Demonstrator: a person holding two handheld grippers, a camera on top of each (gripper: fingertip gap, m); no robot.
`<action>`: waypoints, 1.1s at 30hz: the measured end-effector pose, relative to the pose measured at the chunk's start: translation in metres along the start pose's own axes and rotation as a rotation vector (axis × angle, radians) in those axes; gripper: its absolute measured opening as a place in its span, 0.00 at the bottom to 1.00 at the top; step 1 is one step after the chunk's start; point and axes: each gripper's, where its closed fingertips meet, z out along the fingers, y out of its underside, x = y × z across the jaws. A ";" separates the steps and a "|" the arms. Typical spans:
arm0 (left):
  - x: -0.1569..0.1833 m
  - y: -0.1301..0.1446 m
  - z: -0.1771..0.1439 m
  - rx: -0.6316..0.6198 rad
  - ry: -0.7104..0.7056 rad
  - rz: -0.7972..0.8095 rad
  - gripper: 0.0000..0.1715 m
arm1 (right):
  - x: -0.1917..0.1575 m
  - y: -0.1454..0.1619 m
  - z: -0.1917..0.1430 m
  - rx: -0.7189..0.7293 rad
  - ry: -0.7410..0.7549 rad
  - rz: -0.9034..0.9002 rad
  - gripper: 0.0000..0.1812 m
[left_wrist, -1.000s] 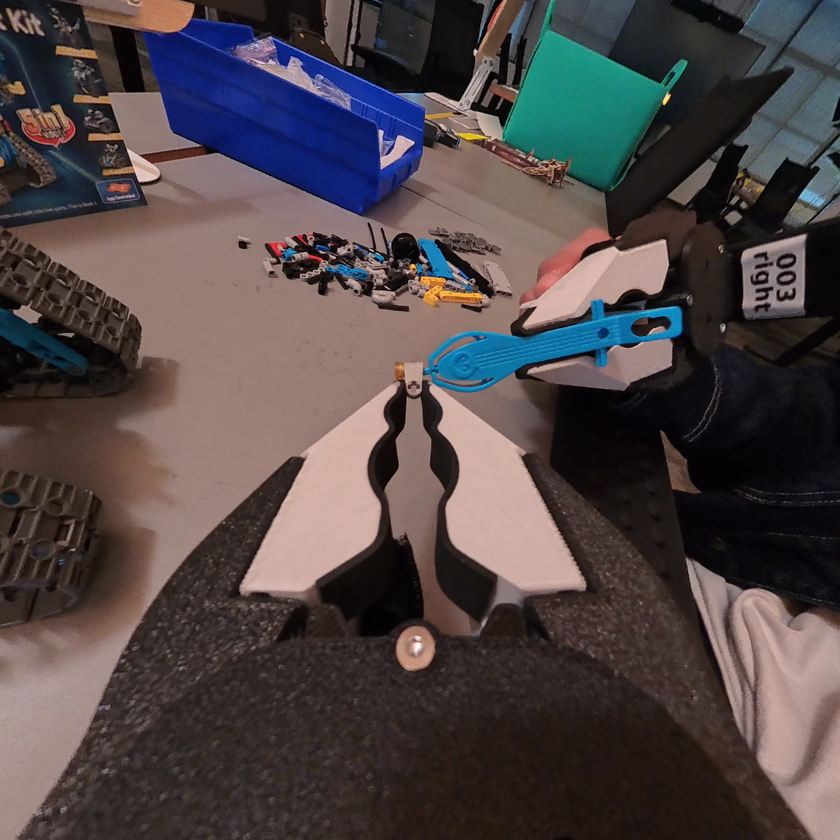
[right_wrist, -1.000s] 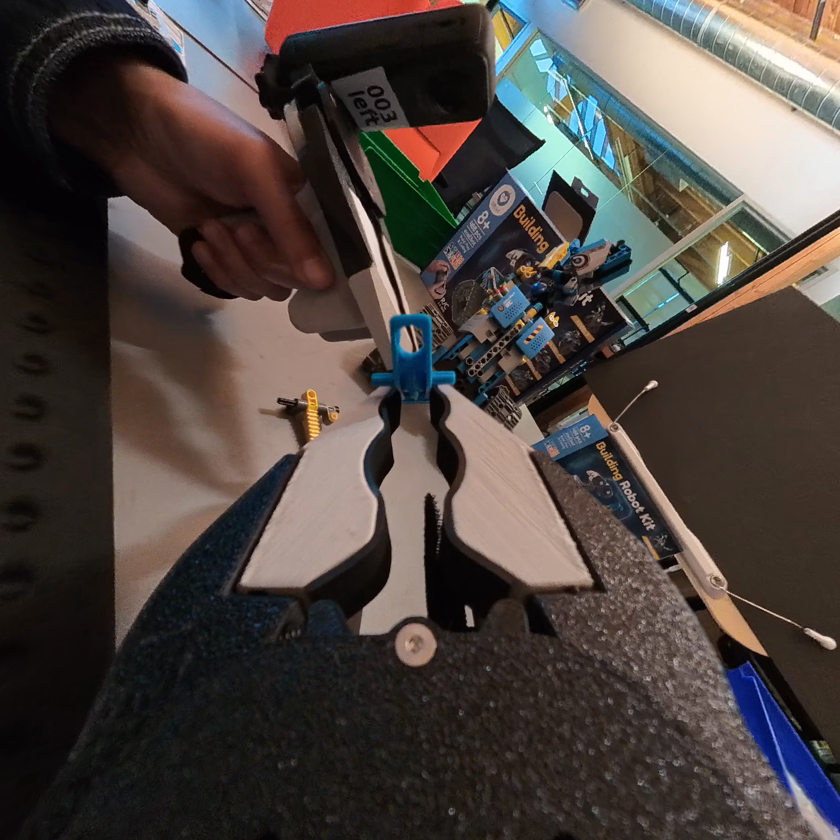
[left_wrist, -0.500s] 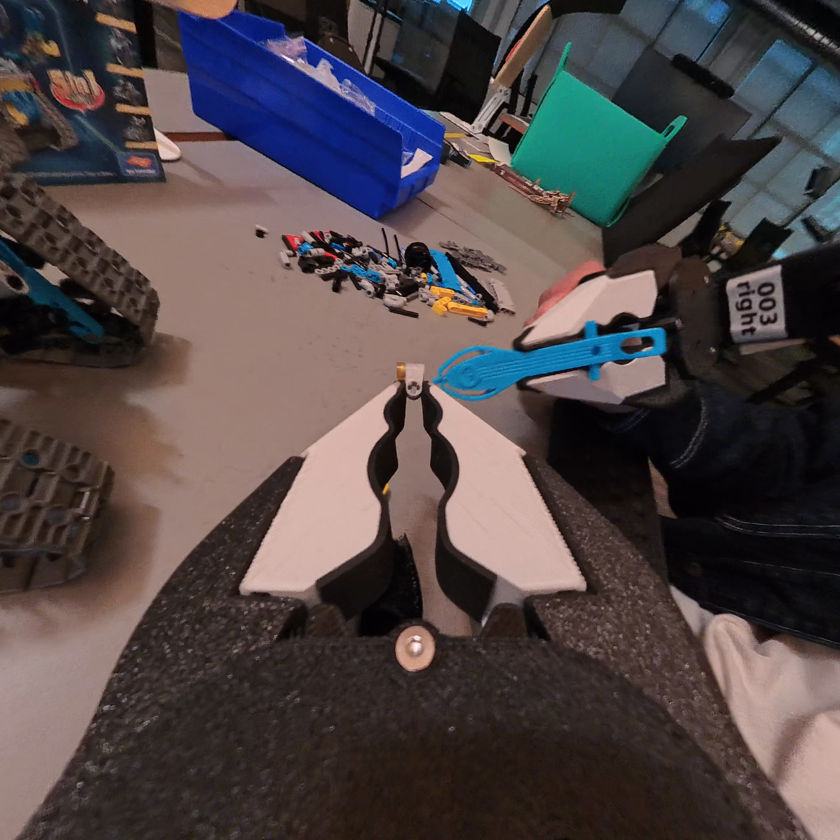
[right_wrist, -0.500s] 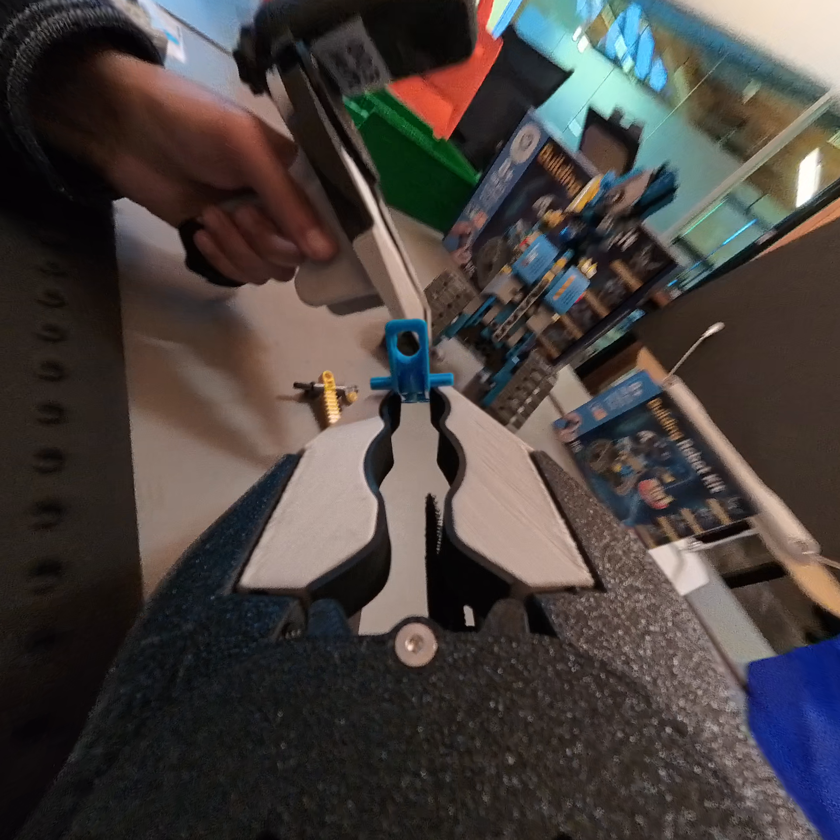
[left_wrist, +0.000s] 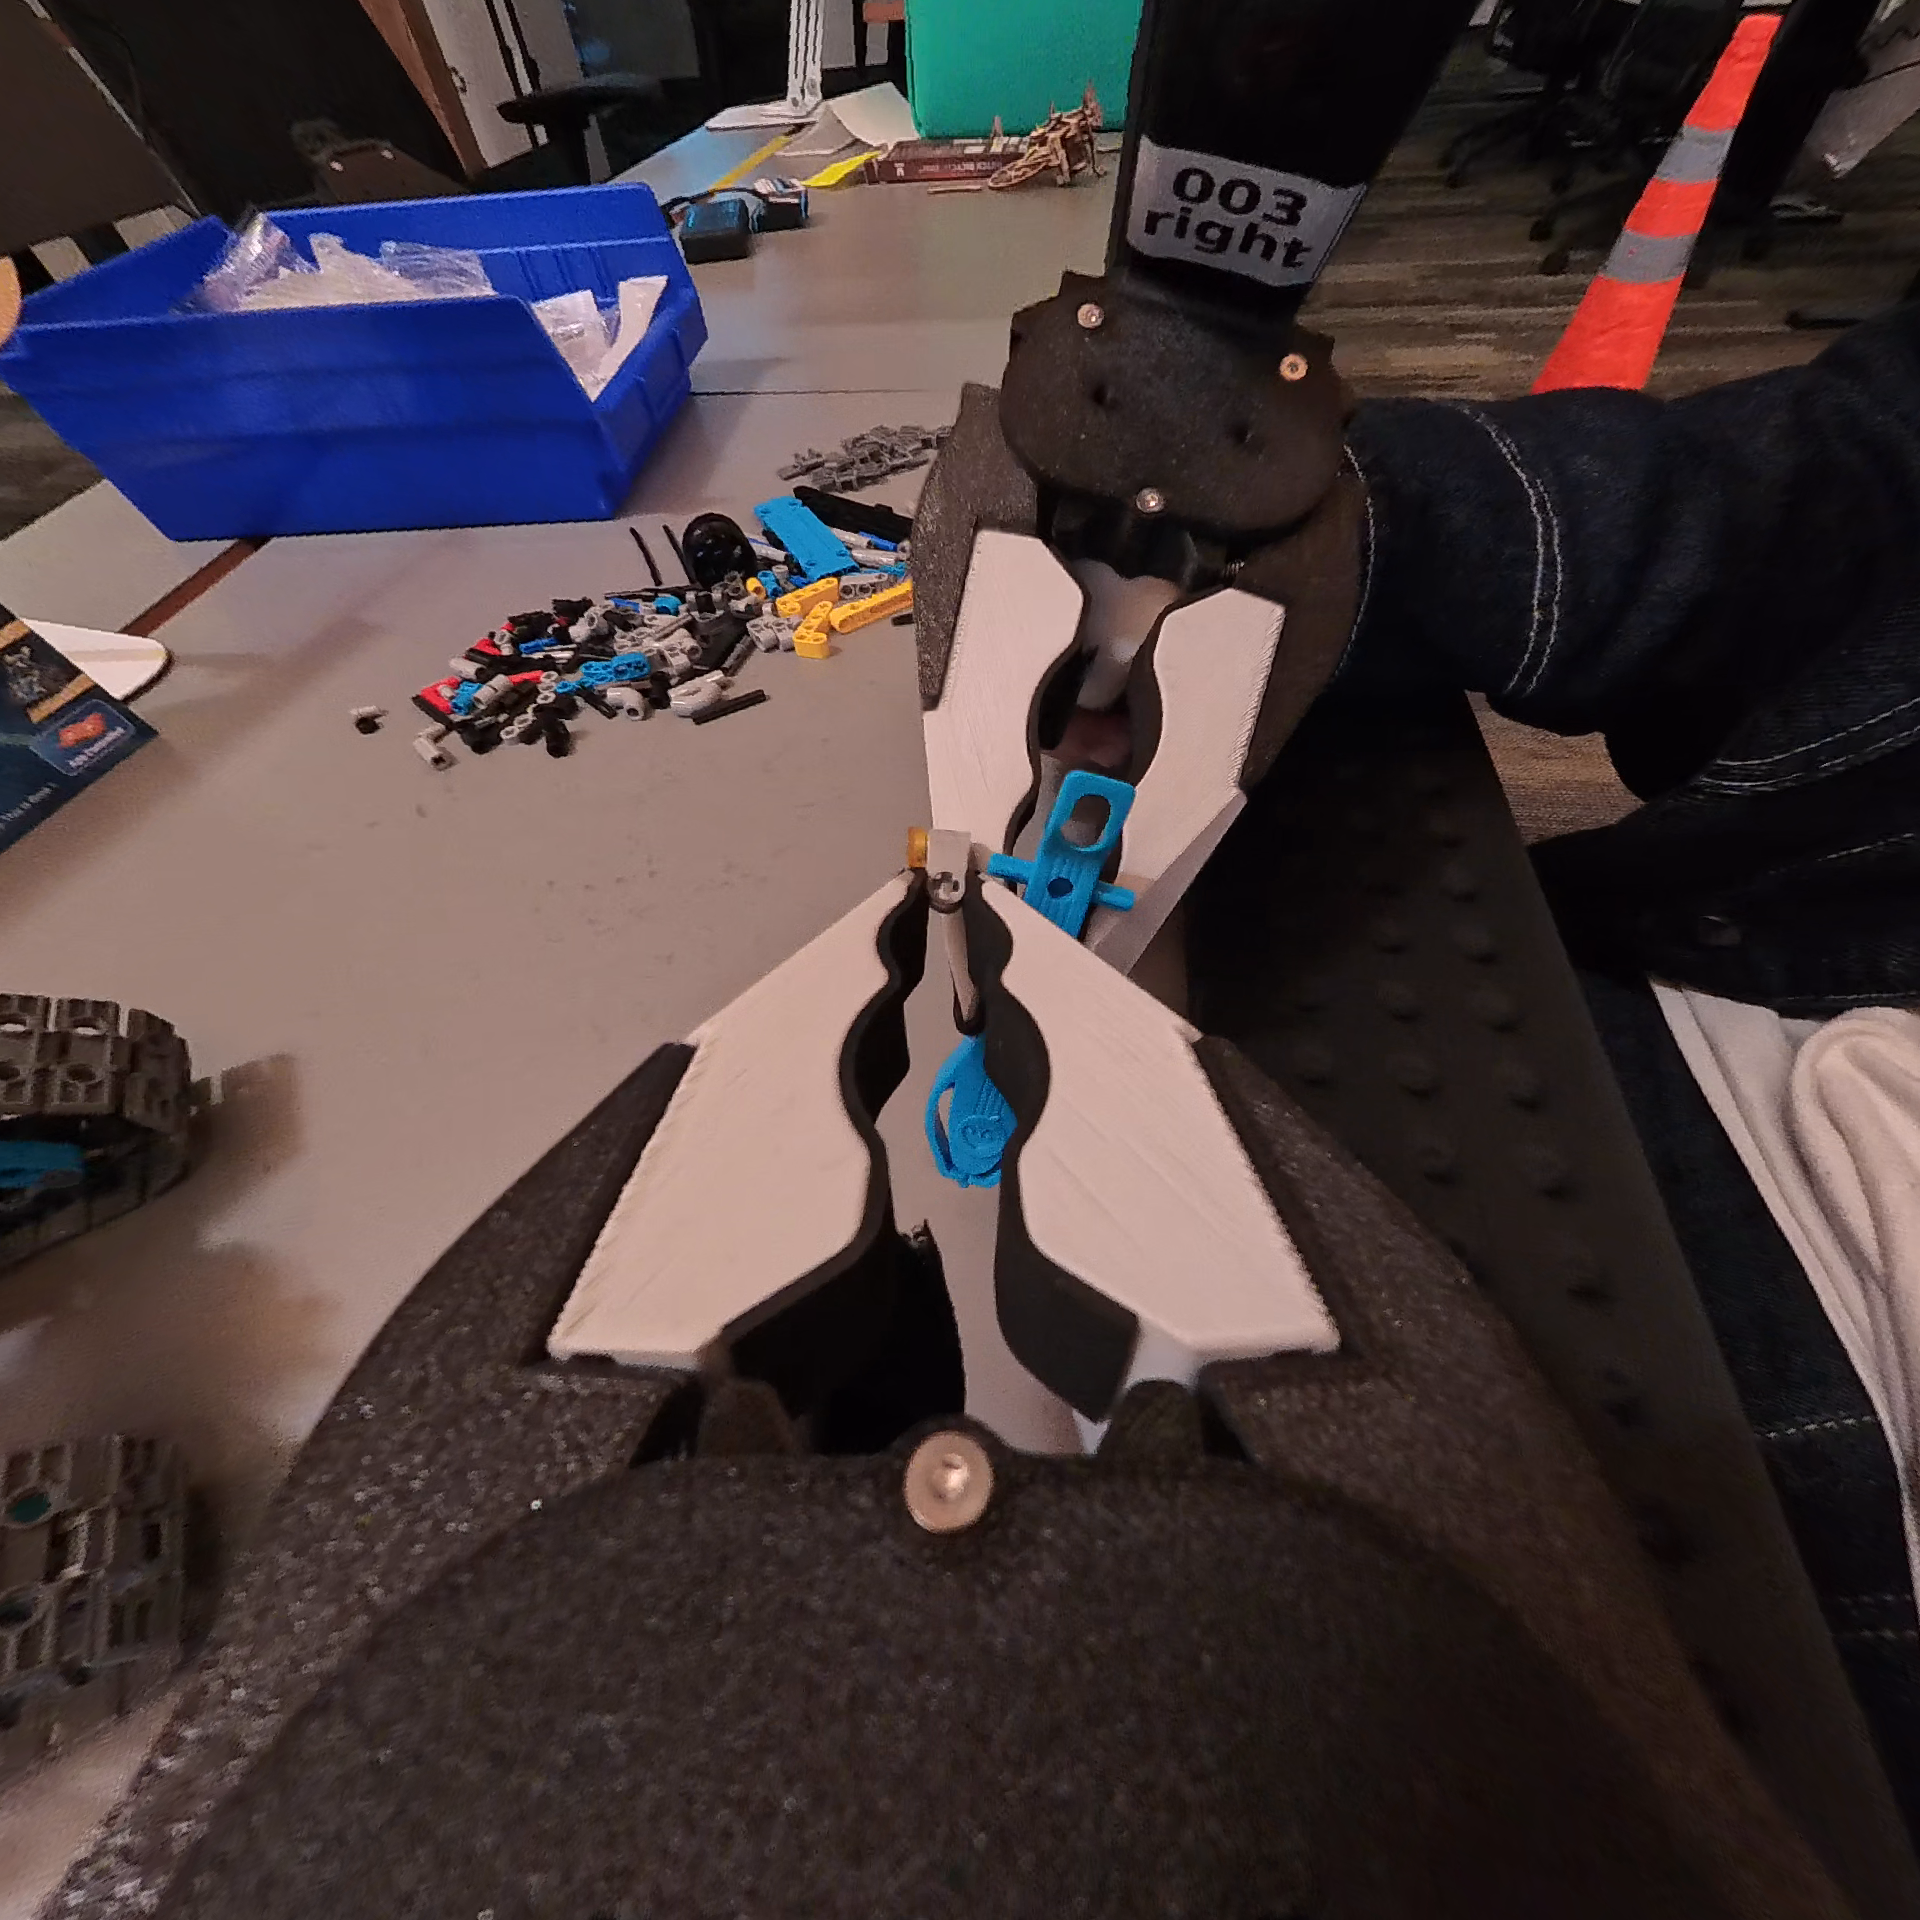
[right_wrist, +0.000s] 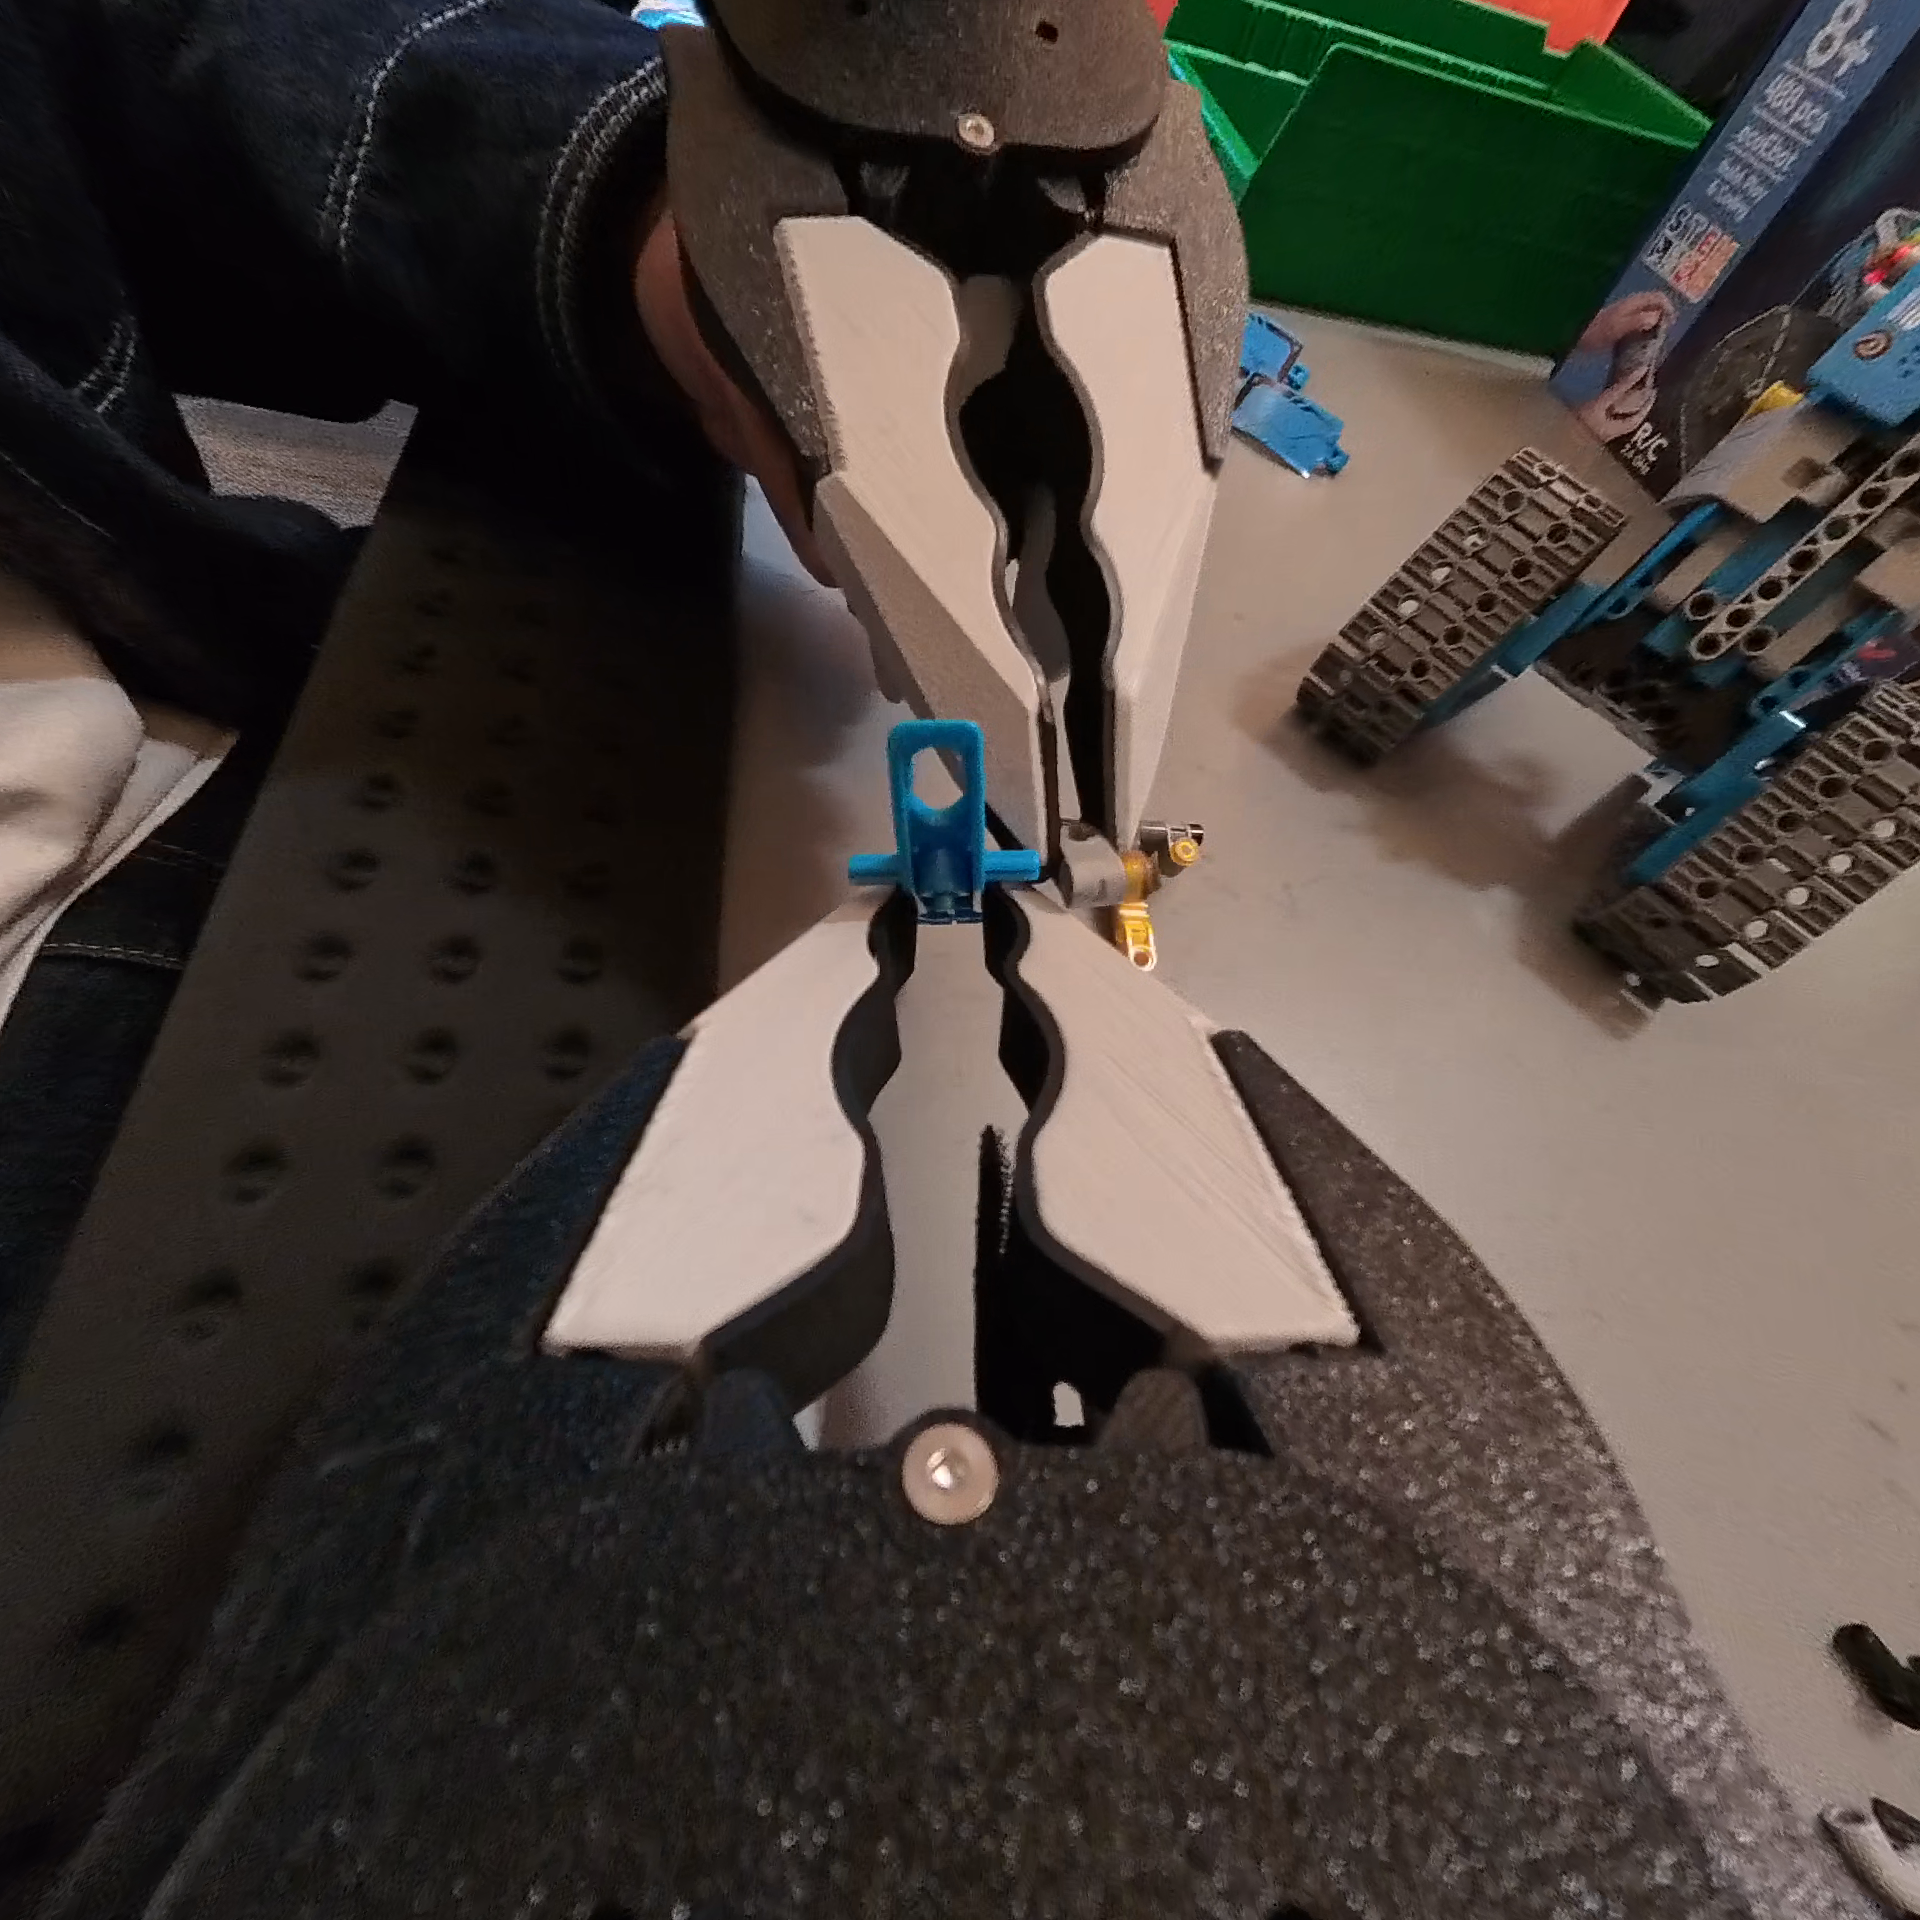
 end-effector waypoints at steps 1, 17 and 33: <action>0.000 0.000 0.000 -0.001 0.004 -0.001 0.03 | -0.001 0.000 0.000 0.002 -0.004 0.000 0.06; 0.011 0.005 -0.001 -0.024 0.061 0.020 0.03 | -0.017 0.004 -0.002 0.006 -0.173 0.134 0.06; 0.023 0.008 -0.004 -0.033 0.112 0.052 0.03 | -0.033 -0.002 -0.007 0.047 -0.352 0.259 0.05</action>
